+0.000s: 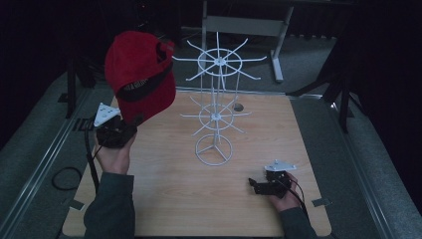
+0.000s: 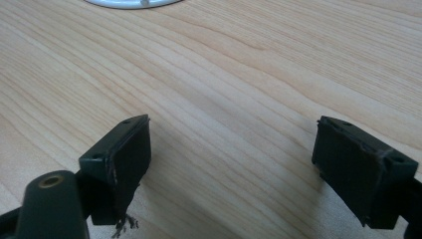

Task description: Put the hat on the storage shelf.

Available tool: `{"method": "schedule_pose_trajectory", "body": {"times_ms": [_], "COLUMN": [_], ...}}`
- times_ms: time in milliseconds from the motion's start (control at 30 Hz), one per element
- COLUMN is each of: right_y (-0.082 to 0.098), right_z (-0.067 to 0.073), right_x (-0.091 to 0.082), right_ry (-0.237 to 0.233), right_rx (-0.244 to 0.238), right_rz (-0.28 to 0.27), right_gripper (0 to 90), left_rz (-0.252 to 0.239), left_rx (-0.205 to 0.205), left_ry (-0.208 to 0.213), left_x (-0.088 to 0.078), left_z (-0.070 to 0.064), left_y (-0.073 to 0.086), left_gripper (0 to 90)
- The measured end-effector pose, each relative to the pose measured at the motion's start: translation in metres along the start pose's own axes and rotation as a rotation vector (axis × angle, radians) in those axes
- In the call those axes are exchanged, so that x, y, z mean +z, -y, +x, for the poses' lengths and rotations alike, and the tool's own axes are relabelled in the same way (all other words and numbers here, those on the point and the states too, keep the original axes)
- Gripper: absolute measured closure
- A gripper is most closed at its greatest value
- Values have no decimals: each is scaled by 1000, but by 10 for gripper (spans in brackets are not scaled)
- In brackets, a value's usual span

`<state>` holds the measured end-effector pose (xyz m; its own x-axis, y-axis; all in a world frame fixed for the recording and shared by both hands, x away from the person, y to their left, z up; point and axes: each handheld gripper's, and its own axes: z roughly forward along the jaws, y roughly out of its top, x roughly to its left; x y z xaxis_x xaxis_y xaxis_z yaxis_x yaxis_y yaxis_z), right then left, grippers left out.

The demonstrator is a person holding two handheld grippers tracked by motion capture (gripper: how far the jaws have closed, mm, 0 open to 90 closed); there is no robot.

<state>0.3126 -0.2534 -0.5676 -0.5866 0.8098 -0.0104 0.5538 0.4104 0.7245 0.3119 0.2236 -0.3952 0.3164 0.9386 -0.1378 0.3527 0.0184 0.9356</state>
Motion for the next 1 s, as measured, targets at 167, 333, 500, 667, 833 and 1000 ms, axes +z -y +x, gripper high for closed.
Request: {"method": "schedule_pose_trajectory", "body": {"times_ms": [167,333,500,667,833,1000], "right_y": [0,0,0,0,0,0], "right_z": [0,0,0,0,0,0], "right_x": [0,0,0,0,0,0], "right_ry": [0,0,0,0,-1,0], "right_rx": [0,0,0,0,0,0], "right_rz": [0,0,0,1,1,1], "right_gripper": [153,153,153,153,153,153], "left_rz": [-4,-7,-10,-14,-15,-17], "left_rx": [3,5,8,7,6,6], "left_ry": [3,2,3,4,10,15], "left_x": [-1,-2,-3,-5,-5,-5], "left_z": [-1,-2,-2,-1,-2,-3], "left_y": [-3,-6,-9,-10,-11,-12], "left_gripper": [860,860,859,860,860,860]}}
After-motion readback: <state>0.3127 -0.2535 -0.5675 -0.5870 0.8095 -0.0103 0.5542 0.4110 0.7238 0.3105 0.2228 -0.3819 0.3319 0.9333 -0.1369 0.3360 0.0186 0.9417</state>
